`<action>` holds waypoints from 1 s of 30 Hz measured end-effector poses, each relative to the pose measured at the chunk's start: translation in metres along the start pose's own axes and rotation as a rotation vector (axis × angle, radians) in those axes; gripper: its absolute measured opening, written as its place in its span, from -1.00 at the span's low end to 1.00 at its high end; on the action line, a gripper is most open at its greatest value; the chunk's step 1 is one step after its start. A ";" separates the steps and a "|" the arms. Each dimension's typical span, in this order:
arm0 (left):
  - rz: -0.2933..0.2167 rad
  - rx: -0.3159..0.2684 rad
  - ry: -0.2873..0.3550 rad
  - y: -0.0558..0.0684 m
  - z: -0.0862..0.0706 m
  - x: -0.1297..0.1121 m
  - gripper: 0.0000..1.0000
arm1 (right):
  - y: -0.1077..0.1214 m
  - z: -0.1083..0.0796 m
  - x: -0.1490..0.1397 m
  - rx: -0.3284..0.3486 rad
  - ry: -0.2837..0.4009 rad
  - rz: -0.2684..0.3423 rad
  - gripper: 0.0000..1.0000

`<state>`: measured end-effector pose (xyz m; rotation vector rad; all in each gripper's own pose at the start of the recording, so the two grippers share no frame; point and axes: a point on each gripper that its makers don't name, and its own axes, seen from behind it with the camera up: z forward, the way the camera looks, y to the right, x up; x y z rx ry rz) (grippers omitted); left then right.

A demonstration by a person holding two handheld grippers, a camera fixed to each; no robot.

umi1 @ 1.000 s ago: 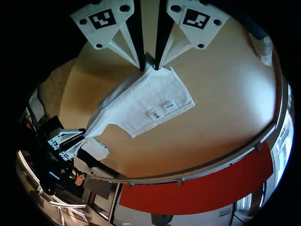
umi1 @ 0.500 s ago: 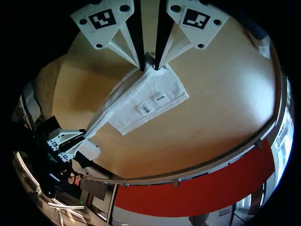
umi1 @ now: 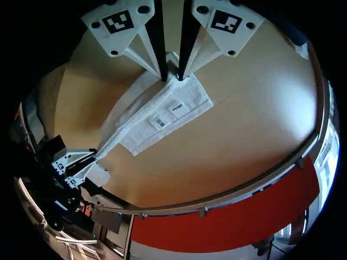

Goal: Fold towel

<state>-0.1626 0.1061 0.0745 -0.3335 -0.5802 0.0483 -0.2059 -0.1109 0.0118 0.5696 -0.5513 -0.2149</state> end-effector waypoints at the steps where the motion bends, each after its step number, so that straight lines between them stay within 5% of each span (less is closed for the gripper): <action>1: 0.001 0.001 -0.001 -0.001 0.002 0.000 -0.63 | 0.001 0.001 0.000 0.000 -0.002 -0.001 -0.66; 30: 0.030 0.044 -0.042 -0.023 0.053 -0.007 -0.62 | 0.022 0.038 -0.024 -0.014 -0.061 0.046 -0.66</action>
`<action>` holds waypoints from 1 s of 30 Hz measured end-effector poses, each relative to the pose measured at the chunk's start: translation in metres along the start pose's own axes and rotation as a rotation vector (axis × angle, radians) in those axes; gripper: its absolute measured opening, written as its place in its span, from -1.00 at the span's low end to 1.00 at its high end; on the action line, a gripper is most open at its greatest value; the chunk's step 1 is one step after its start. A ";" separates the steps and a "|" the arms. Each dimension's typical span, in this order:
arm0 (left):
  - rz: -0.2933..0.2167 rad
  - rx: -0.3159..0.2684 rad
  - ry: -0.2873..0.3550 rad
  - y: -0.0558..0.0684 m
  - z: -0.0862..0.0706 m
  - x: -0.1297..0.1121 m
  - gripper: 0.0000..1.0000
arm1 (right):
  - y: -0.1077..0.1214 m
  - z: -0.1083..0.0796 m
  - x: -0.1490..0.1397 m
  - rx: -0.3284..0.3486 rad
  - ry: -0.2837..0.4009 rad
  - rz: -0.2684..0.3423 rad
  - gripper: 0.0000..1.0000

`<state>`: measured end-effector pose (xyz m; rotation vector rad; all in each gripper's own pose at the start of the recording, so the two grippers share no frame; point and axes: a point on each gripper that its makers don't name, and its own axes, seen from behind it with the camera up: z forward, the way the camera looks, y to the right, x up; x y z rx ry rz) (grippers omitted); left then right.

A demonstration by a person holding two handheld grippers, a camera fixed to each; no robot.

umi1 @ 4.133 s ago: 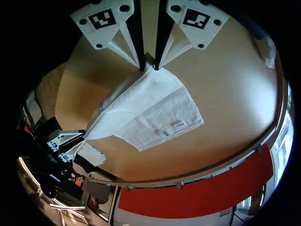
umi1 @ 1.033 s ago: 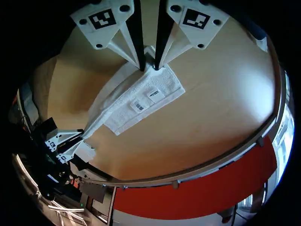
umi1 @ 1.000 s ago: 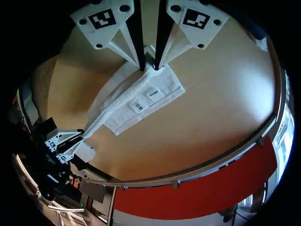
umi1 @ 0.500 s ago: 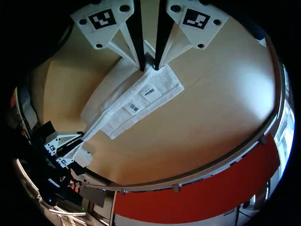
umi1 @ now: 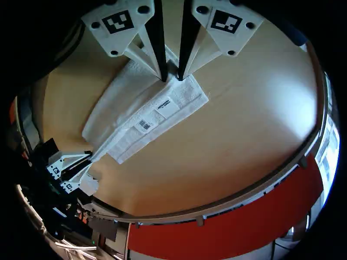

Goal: Fold towel

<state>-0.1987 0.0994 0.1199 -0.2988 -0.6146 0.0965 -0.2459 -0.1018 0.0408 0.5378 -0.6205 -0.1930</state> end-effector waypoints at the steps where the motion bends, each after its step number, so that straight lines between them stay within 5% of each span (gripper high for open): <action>1: 0.002 0.004 -0.003 -0.001 0.002 0.000 -0.61 | 0.001 0.002 -0.001 -0.004 -0.002 0.004 -0.66; 16: 0.029 0.076 -0.028 -0.012 0.023 -0.006 -0.30 | 0.009 0.022 -0.008 -0.062 -0.016 0.049 -0.54; 30: 0.036 0.106 -0.022 -0.023 0.023 -0.004 -0.20 | 0.022 0.025 -0.008 -0.118 -0.020 0.042 -0.04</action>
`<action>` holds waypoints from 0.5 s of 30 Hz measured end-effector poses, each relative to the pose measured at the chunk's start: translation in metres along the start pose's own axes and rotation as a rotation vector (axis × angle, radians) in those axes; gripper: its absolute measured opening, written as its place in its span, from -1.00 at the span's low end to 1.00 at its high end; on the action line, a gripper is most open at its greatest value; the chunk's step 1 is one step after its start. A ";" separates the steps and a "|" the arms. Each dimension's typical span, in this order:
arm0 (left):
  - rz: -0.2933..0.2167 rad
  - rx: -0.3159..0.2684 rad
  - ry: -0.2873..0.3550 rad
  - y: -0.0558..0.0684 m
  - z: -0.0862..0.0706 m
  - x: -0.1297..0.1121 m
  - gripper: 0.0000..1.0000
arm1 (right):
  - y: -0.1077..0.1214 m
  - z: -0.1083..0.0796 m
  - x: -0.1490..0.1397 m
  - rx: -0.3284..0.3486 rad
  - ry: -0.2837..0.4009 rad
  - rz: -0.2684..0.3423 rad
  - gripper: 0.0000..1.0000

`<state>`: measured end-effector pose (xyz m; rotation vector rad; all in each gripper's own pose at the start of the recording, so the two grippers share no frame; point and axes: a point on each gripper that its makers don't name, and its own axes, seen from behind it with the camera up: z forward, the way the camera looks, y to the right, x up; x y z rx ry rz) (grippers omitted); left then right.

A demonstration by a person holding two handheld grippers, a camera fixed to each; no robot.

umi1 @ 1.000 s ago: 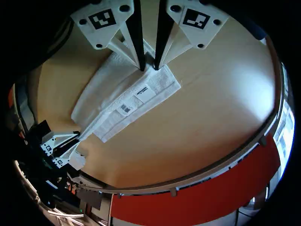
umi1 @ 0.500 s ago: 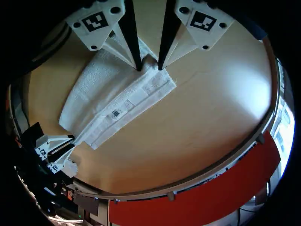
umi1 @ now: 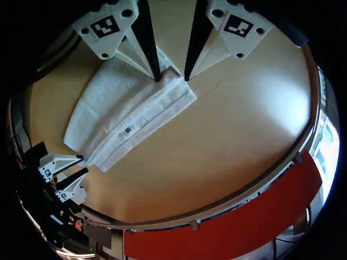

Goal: Fold towel

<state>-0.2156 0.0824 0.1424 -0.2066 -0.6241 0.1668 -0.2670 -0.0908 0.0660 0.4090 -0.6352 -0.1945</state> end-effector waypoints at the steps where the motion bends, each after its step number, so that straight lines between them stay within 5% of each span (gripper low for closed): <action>1: -0.002 0.005 0.002 -0.001 0.000 0.001 -0.20 | 0.001 0.000 0.000 -0.004 0.000 0.000 0.02; 6: -0.006 0.024 0.012 -0.007 -0.002 0.004 -0.20 | 0.007 0.000 0.003 -0.023 0.004 -0.002 0.21; 15: -0.021 0.031 0.009 -0.011 -0.004 0.005 -0.19 | 0.014 -0.002 0.006 -0.041 0.012 0.001 0.23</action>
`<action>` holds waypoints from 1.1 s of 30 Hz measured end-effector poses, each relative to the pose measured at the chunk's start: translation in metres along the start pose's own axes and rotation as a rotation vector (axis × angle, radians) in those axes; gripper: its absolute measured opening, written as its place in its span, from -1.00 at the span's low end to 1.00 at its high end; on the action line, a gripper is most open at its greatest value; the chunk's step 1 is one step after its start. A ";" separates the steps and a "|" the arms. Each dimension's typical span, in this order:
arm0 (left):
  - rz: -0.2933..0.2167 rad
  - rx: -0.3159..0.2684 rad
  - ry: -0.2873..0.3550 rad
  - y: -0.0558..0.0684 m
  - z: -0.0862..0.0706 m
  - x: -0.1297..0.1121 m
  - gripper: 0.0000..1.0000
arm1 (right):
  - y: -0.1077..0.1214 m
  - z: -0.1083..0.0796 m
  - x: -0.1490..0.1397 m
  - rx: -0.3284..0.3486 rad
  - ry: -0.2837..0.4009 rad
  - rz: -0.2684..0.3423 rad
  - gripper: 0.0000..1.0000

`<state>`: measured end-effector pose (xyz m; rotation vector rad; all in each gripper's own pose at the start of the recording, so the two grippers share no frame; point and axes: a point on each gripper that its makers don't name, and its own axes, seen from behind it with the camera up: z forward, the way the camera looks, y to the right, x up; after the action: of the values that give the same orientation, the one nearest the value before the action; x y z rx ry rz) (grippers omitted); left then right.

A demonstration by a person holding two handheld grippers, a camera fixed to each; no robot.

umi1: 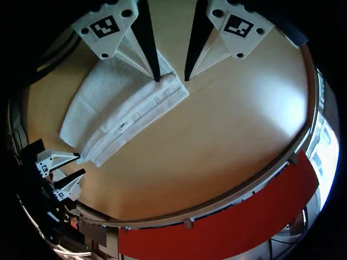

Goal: Fold towel

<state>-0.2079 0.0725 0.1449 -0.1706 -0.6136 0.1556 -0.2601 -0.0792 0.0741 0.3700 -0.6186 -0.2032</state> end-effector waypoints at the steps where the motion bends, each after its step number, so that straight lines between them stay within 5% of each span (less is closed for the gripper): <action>1: -0.001 -0.001 0.003 0.000 0.000 0.001 -0.19 | 0.000 0.000 0.000 -0.001 0.001 0.000 0.23; 18: -0.003 0.006 0.014 -0.003 -0.004 0.007 -0.31 | 0.009 -0.001 0.002 -0.035 0.017 0.022 0.40; 24: -0.015 0.008 0.015 -0.005 -0.006 0.004 0.60 | 0.010 -0.002 0.002 -0.046 0.023 0.030 0.72; 28: -0.029 0.010 0.015 -0.005 -0.009 0.002 0.90 | 0.008 -0.003 0.001 -0.048 0.027 0.036 0.86; 33: -0.051 0.013 0.015 -0.006 -0.014 -0.002 0.91 | 0.005 -0.004 0.002 -0.050 0.037 0.044 0.88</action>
<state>-0.2007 0.0647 0.1339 -0.1431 -0.6015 0.1086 -0.2552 -0.0743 0.0742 0.3115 -0.5841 -0.1692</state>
